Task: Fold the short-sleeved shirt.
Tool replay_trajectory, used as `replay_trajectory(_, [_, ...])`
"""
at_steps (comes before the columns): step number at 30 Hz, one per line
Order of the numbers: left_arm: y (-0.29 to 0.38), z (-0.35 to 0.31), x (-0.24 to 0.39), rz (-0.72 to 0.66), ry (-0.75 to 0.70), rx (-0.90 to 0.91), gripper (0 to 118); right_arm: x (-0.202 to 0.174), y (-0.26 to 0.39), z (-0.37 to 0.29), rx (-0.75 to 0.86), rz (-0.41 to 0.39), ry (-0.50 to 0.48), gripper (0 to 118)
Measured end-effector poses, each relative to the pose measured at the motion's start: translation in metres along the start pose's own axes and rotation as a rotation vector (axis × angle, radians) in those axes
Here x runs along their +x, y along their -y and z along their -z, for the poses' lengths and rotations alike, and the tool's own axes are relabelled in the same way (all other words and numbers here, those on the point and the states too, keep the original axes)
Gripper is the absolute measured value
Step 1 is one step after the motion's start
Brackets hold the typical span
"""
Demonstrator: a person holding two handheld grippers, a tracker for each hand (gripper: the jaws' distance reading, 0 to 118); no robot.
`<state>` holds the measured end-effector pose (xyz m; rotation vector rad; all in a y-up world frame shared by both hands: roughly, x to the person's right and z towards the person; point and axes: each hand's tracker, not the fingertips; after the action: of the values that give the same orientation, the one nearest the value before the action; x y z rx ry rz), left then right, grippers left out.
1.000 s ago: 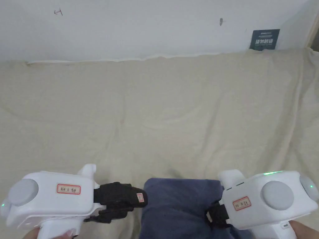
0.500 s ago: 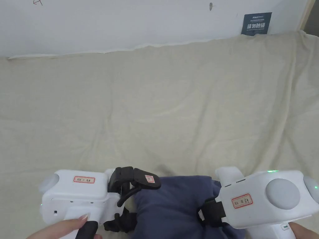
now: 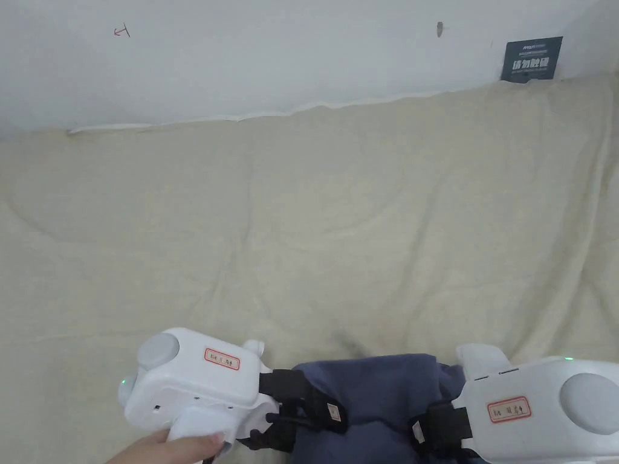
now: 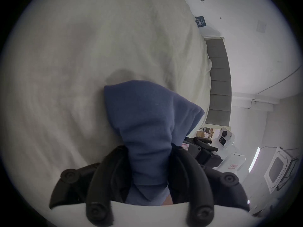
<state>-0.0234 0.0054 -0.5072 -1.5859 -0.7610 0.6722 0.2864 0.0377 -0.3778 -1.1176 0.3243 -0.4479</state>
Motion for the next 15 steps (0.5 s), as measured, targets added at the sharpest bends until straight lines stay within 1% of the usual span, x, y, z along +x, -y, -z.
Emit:
replay_trajectory(3, [0.011, -0.004, 0.010, 0.073, -0.069, 0.059, 35, 0.001, 0.002, -0.006, 0.012, 0.002, -0.002, 0])
replay_trajectory(4, [0.012, -0.006, 0.014, 0.065, -0.094, 0.080, 34, 0.002, 0.003, -0.010, 0.016, 0.006, -0.004, 0])
replay_trajectory(6, [0.016, -0.007, 0.027, 0.106, -0.177, 0.104, 34, 0.003, 0.005, -0.019, 0.031, 0.013, -0.001, 0])
replay_trajectory(9, [0.020, -0.008, 0.050, 0.161, -0.272, 0.113, 33, 0.004, 0.009, -0.038, 0.062, 0.018, 0.015, 0])
replay_trajectory(10, [0.023, -0.010, 0.058, 0.199, -0.295, 0.126, 32, 0.005, 0.011, -0.046, 0.076, 0.018, 0.022, 0])
replay_trajectory(13, [0.027, -0.025, 0.075, 0.224, -0.330, 0.140, 32, 0.008, 0.016, -0.063, 0.110, 0.029, 0.048, 0])
replay_trajectory(15, [0.027, -0.045, 0.079, 0.234, -0.380, 0.150, 31, 0.008, 0.018, -0.070, 0.118, 0.031, 0.065, 0])
